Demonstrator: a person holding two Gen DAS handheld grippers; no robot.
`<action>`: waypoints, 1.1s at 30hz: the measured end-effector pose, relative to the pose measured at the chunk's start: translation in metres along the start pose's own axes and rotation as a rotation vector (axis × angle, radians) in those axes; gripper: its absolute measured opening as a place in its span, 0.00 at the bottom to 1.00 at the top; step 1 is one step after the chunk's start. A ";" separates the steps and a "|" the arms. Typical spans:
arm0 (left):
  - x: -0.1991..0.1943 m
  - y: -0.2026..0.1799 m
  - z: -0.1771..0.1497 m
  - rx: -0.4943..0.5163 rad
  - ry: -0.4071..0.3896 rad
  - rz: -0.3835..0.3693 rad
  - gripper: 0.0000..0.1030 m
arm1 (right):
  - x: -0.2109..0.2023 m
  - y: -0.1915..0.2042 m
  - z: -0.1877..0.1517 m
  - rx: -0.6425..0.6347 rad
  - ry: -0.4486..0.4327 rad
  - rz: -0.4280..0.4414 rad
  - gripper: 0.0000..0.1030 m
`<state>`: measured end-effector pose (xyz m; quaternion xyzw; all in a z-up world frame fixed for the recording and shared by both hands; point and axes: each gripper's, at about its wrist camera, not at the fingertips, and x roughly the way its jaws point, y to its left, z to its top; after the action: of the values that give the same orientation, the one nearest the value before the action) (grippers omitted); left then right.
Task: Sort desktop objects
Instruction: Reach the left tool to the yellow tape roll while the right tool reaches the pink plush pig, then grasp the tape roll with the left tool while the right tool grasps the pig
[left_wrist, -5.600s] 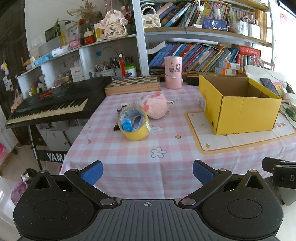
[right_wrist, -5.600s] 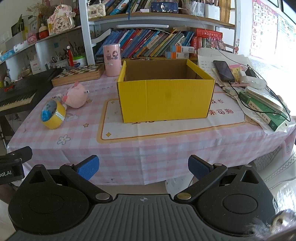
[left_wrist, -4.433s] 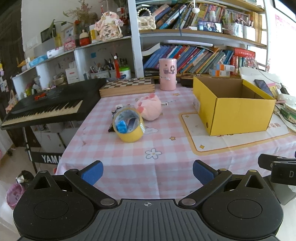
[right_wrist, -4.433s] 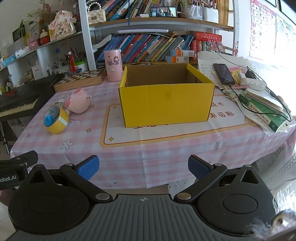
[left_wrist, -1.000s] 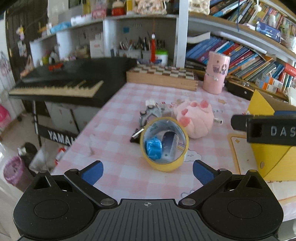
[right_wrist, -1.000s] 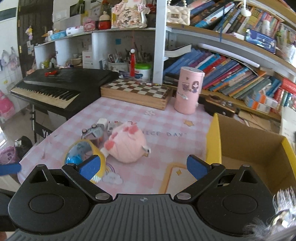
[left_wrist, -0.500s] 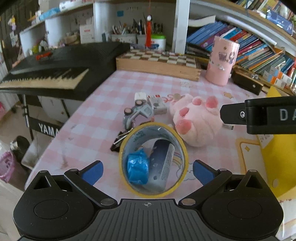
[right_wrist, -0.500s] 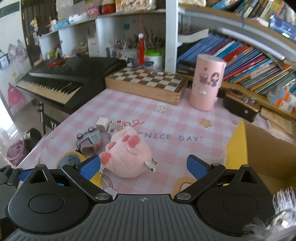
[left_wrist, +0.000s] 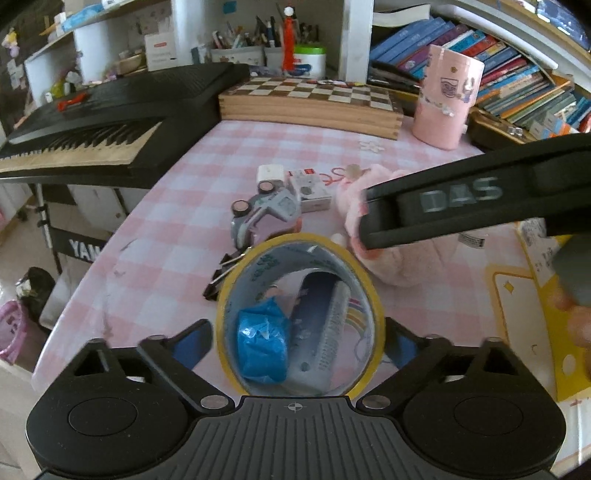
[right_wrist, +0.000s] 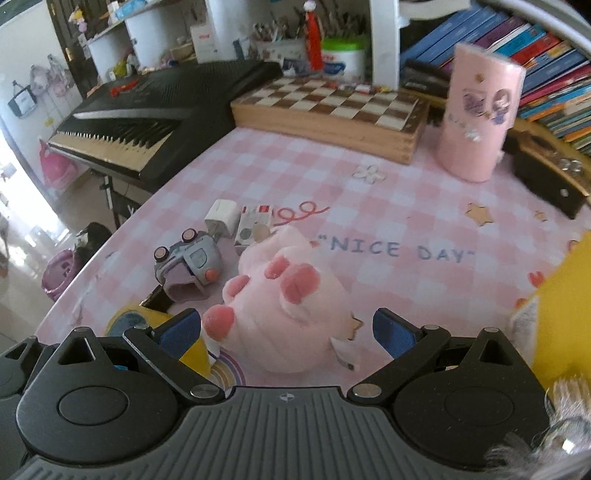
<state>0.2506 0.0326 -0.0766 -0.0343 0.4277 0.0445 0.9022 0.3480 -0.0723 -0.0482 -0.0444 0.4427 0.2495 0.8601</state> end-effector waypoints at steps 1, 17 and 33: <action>-0.001 -0.001 0.000 0.003 -0.001 -0.004 0.84 | 0.004 0.000 0.001 0.006 0.006 0.001 0.98; -0.030 0.005 0.002 0.023 -0.065 0.005 0.83 | 0.009 -0.012 0.006 0.127 0.004 0.100 0.52; -0.073 0.013 -0.004 0.037 -0.163 -0.046 0.83 | -0.074 0.001 -0.020 0.065 -0.179 -0.006 0.52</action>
<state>0.1999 0.0417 -0.0225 -0.0237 0.3526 0.0187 0.9353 0.2968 -0.1063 -0.0023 0.0047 0.3717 0.2356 0.8979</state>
